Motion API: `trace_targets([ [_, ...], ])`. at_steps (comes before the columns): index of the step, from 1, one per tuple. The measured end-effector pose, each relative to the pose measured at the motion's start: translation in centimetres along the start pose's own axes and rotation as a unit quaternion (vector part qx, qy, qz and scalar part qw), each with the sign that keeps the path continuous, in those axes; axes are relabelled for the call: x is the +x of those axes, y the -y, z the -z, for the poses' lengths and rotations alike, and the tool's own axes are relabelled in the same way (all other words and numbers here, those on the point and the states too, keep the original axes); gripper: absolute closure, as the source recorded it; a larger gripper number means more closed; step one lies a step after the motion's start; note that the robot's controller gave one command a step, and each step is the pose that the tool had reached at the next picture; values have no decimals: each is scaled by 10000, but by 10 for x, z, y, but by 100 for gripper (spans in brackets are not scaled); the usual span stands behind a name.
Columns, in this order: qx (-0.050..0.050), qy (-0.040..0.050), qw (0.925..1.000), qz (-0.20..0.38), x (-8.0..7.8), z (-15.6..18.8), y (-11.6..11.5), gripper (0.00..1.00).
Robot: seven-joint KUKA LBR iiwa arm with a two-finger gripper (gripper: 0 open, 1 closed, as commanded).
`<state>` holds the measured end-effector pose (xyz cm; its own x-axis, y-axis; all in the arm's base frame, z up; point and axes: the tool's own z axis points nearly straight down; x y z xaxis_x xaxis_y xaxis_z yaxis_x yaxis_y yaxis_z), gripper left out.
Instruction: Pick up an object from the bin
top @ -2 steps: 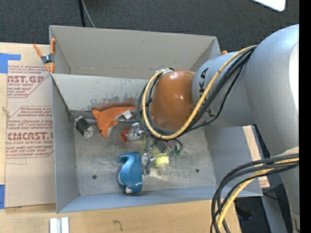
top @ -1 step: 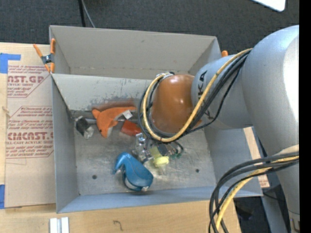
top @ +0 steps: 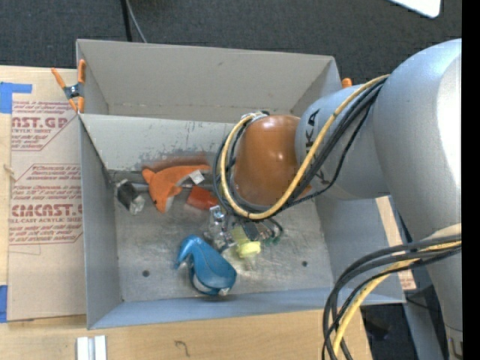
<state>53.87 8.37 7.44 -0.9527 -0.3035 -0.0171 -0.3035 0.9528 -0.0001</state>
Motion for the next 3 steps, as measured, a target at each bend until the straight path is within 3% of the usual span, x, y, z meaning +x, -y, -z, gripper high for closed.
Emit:
trace_targets([
  [1, -12, -98, 9990, 432, -4, 28, 4, 100],
  [2, -9, -110, 9981, 606, -8, 48, 3, 100],
  [3, -9, -53, 9932, 1164, -42, 72, 40, 100],
])
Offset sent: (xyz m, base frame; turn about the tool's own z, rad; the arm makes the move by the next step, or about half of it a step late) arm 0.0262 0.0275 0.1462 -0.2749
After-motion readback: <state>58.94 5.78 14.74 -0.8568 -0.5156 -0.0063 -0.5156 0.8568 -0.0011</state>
